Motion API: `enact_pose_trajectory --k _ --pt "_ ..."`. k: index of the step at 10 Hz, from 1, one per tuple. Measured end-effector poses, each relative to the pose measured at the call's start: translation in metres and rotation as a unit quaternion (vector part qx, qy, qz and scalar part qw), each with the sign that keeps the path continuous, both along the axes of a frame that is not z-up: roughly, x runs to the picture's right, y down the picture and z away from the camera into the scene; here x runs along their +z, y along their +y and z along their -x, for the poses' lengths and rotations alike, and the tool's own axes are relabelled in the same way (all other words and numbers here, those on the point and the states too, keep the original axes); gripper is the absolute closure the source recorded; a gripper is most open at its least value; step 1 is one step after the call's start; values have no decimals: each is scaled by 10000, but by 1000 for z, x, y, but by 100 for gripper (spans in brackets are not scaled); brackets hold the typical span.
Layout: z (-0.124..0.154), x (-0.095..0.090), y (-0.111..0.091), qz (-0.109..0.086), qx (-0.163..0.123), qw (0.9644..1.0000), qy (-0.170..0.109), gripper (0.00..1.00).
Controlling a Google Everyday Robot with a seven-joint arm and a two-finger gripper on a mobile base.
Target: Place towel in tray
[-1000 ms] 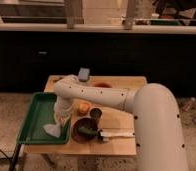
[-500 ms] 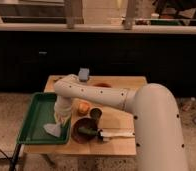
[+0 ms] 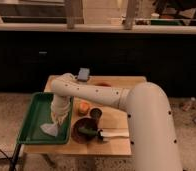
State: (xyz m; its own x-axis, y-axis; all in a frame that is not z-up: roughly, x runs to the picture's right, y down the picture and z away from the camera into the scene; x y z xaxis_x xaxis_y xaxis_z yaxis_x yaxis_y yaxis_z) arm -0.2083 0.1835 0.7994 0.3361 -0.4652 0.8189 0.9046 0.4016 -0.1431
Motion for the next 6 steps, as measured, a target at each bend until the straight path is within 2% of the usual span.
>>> enact_pose_trajectory --k 2,3,6 --pt "11 7 -1 47 -138 9998 -116 26" --pt "19 11 -1 80 -202 9996 -169 21" --pt "27 22 -4 138 -260 9993 -233 20"
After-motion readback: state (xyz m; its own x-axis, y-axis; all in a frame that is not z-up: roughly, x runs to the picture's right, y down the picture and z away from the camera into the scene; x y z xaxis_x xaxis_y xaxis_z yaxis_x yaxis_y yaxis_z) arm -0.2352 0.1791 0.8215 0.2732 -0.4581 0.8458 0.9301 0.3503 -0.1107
